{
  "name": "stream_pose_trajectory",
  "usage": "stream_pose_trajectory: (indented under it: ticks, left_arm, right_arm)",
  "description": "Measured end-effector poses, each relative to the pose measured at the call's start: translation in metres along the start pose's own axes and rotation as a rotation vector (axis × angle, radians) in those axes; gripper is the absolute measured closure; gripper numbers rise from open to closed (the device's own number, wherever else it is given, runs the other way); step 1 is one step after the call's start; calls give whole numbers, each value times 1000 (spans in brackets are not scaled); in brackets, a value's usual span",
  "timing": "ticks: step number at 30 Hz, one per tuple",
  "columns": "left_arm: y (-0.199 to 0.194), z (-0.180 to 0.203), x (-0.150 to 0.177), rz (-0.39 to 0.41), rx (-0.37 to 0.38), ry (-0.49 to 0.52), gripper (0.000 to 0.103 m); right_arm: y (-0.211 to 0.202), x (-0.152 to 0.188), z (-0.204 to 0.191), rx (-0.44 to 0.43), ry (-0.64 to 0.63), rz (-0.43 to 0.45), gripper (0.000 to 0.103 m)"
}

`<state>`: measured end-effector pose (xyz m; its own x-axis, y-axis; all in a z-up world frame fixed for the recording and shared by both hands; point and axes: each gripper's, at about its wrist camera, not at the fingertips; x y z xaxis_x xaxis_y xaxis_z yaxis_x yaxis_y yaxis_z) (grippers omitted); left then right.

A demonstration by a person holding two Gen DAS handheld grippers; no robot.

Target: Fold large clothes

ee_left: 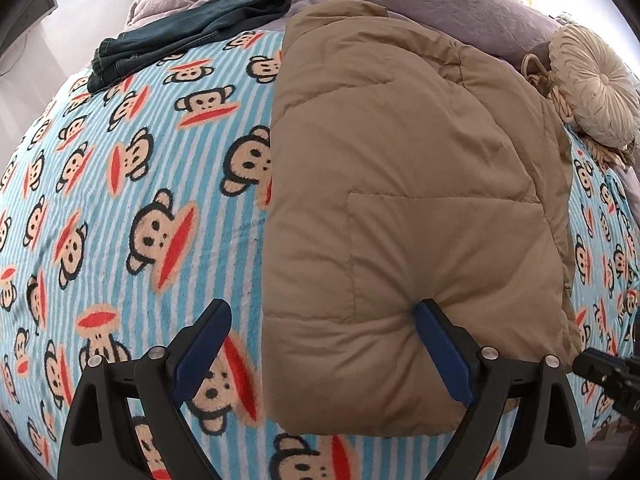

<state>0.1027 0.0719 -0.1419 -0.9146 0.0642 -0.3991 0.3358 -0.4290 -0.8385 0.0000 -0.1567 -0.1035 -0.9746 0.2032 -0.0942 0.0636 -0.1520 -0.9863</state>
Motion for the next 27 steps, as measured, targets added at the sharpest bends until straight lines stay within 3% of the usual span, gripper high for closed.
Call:
stream_pose_trajectory:
  ticks: [16, 21, 27]
  left_arm:
    - [-41, -2, 21, -45, 89, 45, 9]
    - [-69, 5, 32, -41, 76, 85, 9]
    - [-108, 16, 45, 7, 59, 62, 9]
  right_arm:
    - [-24, 50, -1, -7, 91, 1, 80]
    - [-33, 59, -1, -30, 109, 10, 80]
    - [-50, 55, 1, -66, 69, 24, 79]
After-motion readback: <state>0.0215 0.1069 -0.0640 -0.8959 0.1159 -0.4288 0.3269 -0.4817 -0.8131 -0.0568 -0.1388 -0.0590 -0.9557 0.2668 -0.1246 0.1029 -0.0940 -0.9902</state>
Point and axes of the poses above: each gripper's, at about its wrist camera, not at the fingertips, and y roughly the way its jaws point, z to its right, x to its underside, and after that the axes turned 15 degrees about x, right-handed
